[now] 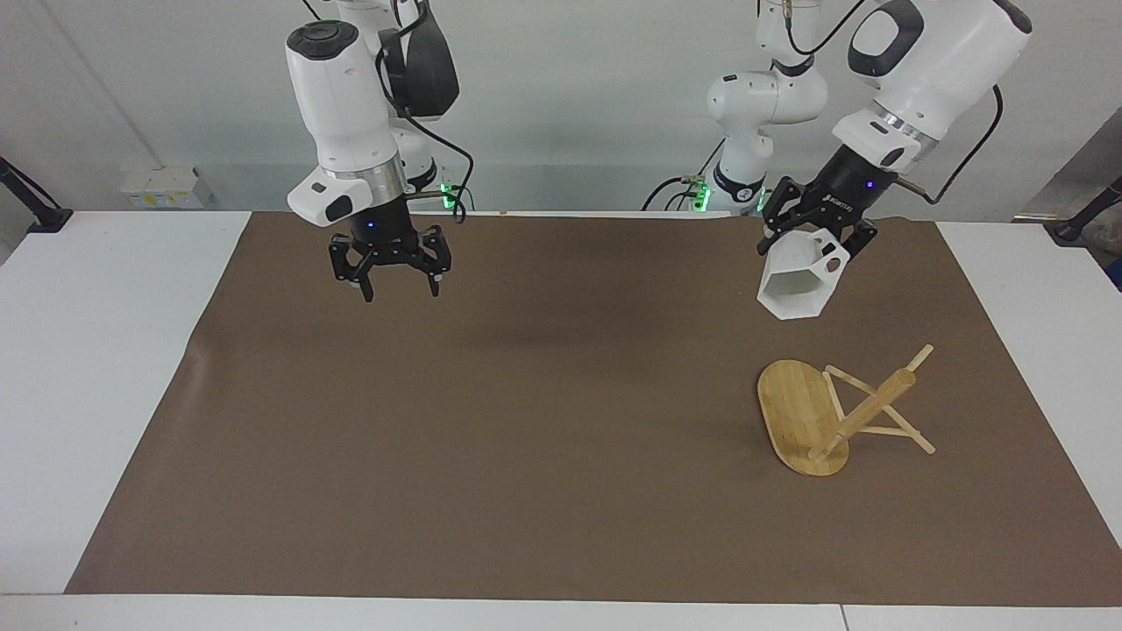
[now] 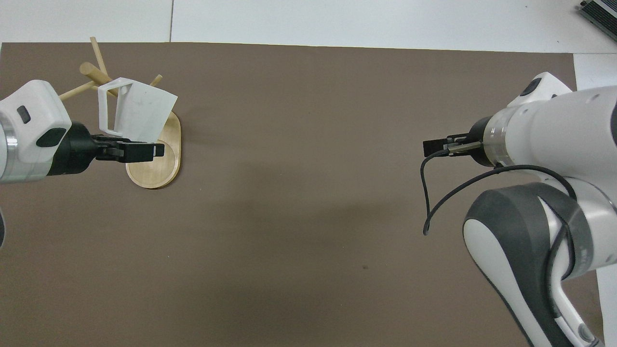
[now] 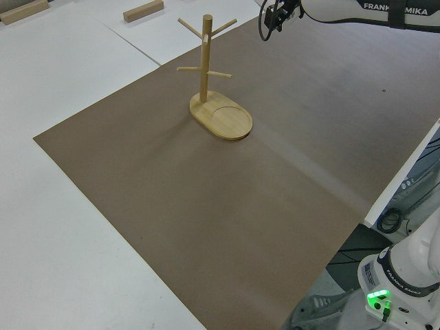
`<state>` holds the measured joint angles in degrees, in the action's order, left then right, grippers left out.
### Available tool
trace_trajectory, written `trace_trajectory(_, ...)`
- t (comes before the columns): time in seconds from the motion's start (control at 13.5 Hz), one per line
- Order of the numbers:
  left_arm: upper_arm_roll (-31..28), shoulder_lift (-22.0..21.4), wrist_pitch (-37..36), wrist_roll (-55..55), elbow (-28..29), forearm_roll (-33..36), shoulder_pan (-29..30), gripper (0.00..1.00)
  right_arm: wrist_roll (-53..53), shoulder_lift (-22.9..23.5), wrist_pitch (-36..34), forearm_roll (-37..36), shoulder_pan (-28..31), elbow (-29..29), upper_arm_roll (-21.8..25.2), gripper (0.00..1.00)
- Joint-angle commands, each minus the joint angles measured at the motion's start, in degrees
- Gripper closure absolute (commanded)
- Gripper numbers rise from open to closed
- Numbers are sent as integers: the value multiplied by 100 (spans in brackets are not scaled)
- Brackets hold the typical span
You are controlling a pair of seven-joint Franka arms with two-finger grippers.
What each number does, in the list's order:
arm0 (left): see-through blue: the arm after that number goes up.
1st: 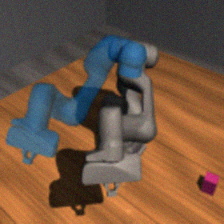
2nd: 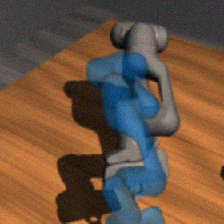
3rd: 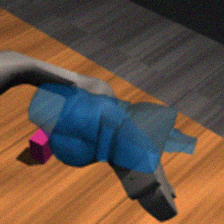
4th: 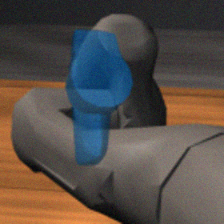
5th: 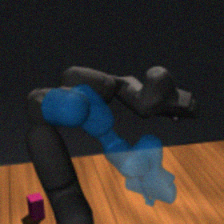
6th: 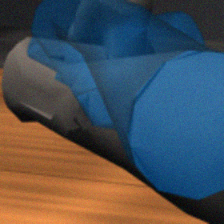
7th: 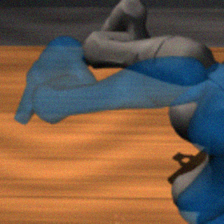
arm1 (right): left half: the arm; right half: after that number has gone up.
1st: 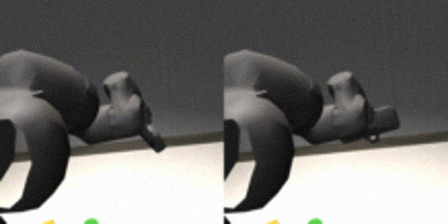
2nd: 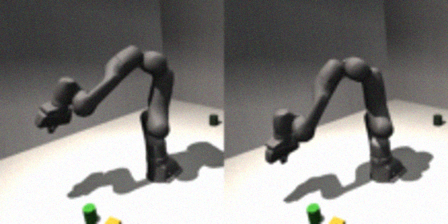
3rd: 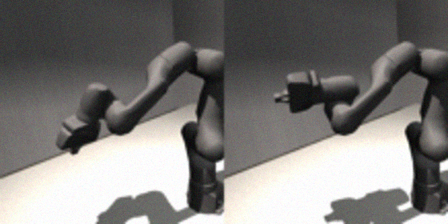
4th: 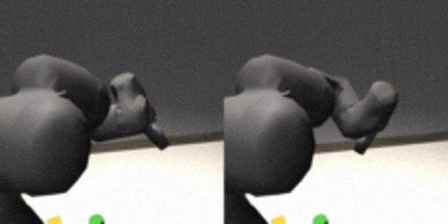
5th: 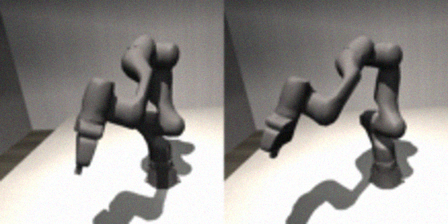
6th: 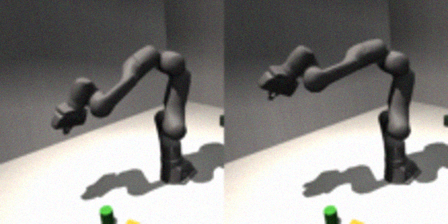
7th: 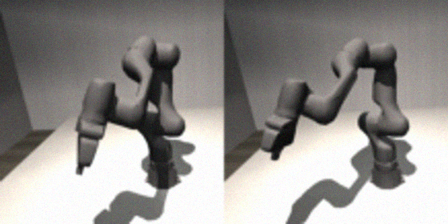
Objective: Hang cup on rack
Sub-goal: 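Carry the cup to the rack with the left gripper while the right gripper withdraws, then lower the cup handle onto a rack peg with the left gripper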
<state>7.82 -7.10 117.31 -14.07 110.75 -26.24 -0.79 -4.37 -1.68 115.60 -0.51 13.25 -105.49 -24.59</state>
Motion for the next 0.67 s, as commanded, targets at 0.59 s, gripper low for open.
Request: trace_trajectory(0.59, -18, 666, 670, 326, 34, -118, -184, 100, 226, -280, -301, -81, 63, 11, 139, 0)
